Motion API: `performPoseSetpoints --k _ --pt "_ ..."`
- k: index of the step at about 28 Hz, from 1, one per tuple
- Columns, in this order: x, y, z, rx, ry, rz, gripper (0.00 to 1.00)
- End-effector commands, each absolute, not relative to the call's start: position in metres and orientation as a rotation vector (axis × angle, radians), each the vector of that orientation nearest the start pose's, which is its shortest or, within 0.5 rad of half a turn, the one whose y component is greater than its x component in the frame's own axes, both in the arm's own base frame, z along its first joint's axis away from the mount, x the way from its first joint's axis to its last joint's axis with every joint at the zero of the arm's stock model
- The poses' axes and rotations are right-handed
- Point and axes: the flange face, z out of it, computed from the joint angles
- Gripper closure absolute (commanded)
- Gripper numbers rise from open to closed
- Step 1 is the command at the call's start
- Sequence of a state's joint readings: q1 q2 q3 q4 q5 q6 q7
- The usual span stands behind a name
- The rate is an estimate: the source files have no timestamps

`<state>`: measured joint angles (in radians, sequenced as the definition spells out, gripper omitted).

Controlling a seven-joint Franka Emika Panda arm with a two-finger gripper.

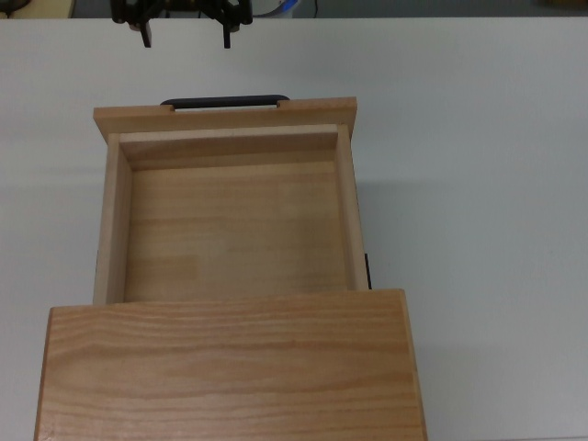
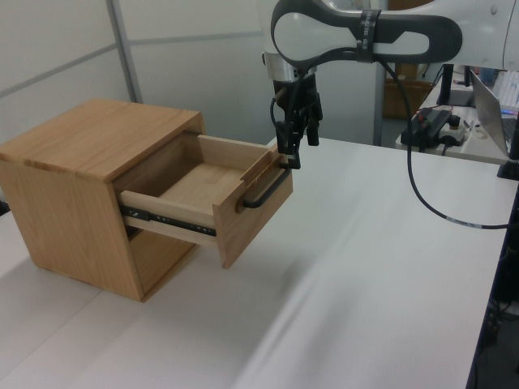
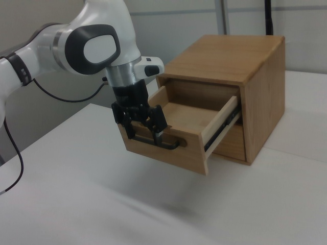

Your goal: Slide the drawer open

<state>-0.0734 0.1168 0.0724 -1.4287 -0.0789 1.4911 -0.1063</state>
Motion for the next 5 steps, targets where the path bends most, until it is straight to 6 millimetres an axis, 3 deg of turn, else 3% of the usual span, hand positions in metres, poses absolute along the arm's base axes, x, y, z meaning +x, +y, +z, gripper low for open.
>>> performPoseSetpoints --k 1,5 --pt "0.5781 -0.0085 0.6233 -3.184 -0.150 0.096 0.00" --pt "0.5779 -0.0064 0.6250 -3.181 -0.155 0.088 0.00"
